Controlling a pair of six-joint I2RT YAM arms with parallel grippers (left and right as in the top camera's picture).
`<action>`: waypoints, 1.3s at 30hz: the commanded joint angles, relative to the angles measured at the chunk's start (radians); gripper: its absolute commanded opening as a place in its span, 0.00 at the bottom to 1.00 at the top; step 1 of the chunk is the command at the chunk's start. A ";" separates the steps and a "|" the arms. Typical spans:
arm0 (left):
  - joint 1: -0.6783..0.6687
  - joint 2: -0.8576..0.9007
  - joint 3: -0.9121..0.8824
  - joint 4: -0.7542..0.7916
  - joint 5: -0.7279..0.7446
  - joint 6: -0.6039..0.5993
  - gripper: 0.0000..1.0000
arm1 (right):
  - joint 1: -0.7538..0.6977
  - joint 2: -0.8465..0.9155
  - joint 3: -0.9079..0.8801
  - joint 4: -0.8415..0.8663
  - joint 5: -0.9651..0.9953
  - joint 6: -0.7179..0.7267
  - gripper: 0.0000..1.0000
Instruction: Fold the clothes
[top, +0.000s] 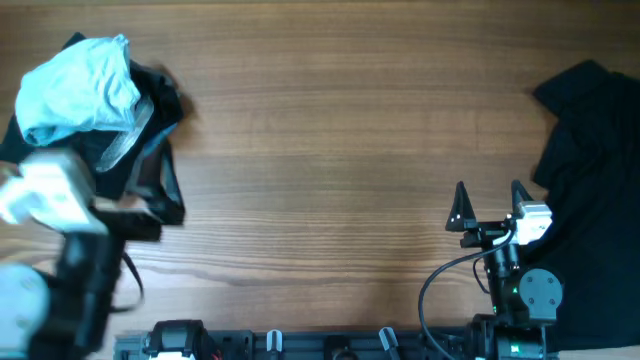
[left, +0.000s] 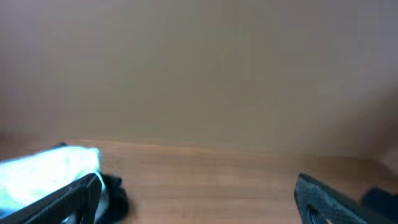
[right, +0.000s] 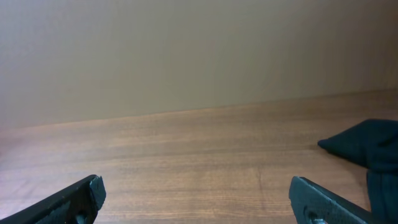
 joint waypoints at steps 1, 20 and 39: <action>0.009 -0.211 -0.296 0.088 0.046 -0.035 1.00 | -0.005 -0.006 -0.001 0.005 -0.015 0.020 1.00; 0.026 -0.562 -1.126 0.576 0.037 -0.012 1.00 | -0.005 -0.006 -0.001 0.005 -0.016 0.020 1.00; 0.026 -0.561 -1.126 0.576 0.037 -0.012 1.00 | -0.005 -0.006 -0.001 0.005 -0.015 0.021 1.00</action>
